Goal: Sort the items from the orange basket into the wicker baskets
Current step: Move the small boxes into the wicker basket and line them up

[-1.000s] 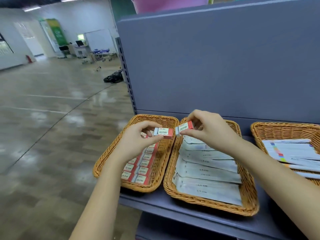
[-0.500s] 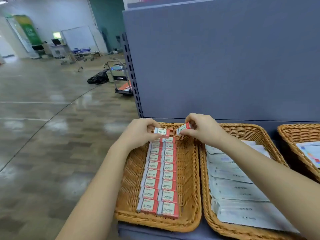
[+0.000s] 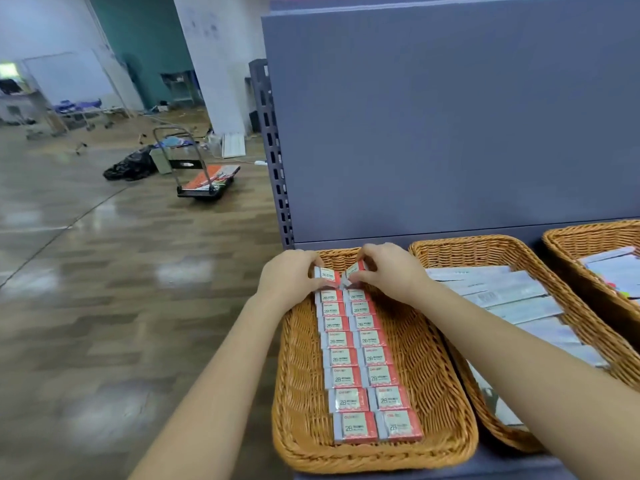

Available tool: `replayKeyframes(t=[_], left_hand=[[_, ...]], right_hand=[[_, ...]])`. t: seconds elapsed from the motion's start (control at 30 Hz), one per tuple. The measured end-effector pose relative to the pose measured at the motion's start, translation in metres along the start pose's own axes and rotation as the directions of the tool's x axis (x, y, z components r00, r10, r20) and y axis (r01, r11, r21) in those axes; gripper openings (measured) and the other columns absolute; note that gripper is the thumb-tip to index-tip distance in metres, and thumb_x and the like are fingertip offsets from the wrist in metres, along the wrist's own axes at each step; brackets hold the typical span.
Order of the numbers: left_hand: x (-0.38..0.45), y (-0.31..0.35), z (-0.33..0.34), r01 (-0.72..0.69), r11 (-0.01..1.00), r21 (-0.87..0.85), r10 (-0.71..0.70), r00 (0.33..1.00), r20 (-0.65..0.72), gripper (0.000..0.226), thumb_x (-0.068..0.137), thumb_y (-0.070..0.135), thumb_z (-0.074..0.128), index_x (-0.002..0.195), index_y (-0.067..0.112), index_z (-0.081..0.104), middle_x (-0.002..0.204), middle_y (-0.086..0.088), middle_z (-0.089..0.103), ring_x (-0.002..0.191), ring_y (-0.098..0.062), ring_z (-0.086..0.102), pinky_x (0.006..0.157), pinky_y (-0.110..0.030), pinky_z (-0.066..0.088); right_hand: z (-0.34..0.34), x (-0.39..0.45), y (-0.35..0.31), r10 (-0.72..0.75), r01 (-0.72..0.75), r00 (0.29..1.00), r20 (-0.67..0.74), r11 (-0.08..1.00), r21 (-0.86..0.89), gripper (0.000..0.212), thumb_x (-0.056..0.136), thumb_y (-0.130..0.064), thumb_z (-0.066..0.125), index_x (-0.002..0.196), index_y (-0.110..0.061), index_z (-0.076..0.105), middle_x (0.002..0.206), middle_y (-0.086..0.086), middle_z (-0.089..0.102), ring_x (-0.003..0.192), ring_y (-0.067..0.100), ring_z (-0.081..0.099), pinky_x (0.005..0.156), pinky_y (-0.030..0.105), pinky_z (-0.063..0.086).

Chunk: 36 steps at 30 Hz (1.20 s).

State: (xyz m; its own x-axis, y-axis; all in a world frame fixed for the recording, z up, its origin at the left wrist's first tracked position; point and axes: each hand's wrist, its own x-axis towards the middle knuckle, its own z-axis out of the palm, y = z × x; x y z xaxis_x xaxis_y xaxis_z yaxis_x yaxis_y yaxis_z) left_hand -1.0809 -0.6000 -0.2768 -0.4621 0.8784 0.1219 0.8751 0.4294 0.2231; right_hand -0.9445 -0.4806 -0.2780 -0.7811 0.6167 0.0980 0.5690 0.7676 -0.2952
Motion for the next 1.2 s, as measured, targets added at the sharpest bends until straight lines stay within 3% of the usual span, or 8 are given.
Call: replayKeyframes(t=[0.27, 0.5, 0.63, 0.97, 1.1, 1.2], left_hand=[[0.003, -0.002, 0.001, -0.037, 0.999, -0.004, 0.037, 0.999, -0.022, 0.038, 0.085, 0.053, 0.059, 0.114, 0.028, 0.060, 0.114, 0.009, 0.063, 0.102, -0.009, 0.056, 0.074, -0.020, 0.041], [0.004, 0.001, 0.002, -0.031, 0.997, 0.075, 0.030, 0.999, 0.016, 0.036, 0.087, 0.051, 0.058, 0.116, 0.029, 0.058, 0.114, 0.005, 0.060, 0.100, -0.011, 0.055, 0.073, -0.022, 0.041], [0.004, 0.004, 0.003, -0.058, 0.985, 0.164, 0.052, 0.998, 0.044, 0.037, 0.087, 0.049, 0.059, 0.117, 0.028, 0.061, 0.116, 0.004, 0.058, 0.108, -0.012, 0.051, 0.077, -0.025, 0.044], [0.002, 0.016, 0.005, -0.053, 0.969, 0.242, 0.054, 0.999, 0.003, 0.041, 0.094, 0.045, 0.048, 0.127, 0.021, 0.055, 0.122, 0.001, 0.058, 0.114, -0.015, 0.048, 0.084, -0.028, 0.046], [-0.002, 0.031, 0.007, -0.103, 0.951, 0.290, 0.133, 0.987, -0.086, 0.037, 0.099, 0.038, 0.040, 0.127, 0.017, 0.052, 0.126, -0.002, 0.055, 0.115, -0.019, 0.047, 0.092, -0.032, 0.042], [-0.005, 0.038, 0.017, -0.163, 0.935, 0.315, 0.183, 0.983, -0.034, 0.035, 0.100, 0.037, 0.037, 0.125, 0.017, 0.051, 0.128, -0.002, 0.053, 0.117, -0.020, 0.045, 0.095, -0.033, 0.039]], right_hand=[[0.006, 0.000, -0.002, -0.024, 0.028, 0.999, 0.039, 0.992, -0.126, 0.043, 0.088, -0.050, 0.056, 0.117, -0.020, 0.061, 0.121, -0.001, 0.058, 0.114, 0.017, 0.047, 0.091, 0.030, 0.043], [0.007, 0.001, -0.001, -0.057, 0.063, 0.997, 0.057, 0.992, -0.105, 0.040, 0.089, -0.046, 0.056, 0.121, -0.022, 0.059, 0.120, -0.002, 0.056, 0.116, 0.016, 0.046, 0.090, 0.028, 0.042], [0.008, 0.002, 0.001, -0.077, 0.083, 0.995, 0.059, 0.991, -0.102, 0.040, 0.090, -0.046, 0.055, 0.122, -0.023, 0.058, 0.123, -0.002, 0.055, 0.118, 0.016, 0.045, 0.091, 0.028, 0.043], [0.008, 0.002, 0.001, -0.107, 0.109, 0.994, 0.017, 0.989, -0.105, 0.039, 0.094, -0.042, 0.048, 0.126, -0.020, 0.054, 0.125, 0.000, 0.054, 0.117, 0.016, 0.045, 0.095, 0.030, 0.042], [0.003, -0.006, 0.000, -0.142, 0.132, 0.989, -0.042, 0.974, -0.186, 0.035, 0.098, -0.036, 0.041, 0.127, -0.018, 0.050, 0.126, 0.001, 0.052, 0.116, 0.017, 0.045, 0.093, 0.030, 0.043], [0.003, -0.016, 0.000, -0.167, 0.149, 0.985, -0.046, 0.954, -0.260, 0.037, 0.099, -0.035, 0.037, 0.129, -0.017, 0.049, 0.133, 0.002, 0.050, 0.124, 0.019, 0.042, 0.102, 0.030, 0.037]])
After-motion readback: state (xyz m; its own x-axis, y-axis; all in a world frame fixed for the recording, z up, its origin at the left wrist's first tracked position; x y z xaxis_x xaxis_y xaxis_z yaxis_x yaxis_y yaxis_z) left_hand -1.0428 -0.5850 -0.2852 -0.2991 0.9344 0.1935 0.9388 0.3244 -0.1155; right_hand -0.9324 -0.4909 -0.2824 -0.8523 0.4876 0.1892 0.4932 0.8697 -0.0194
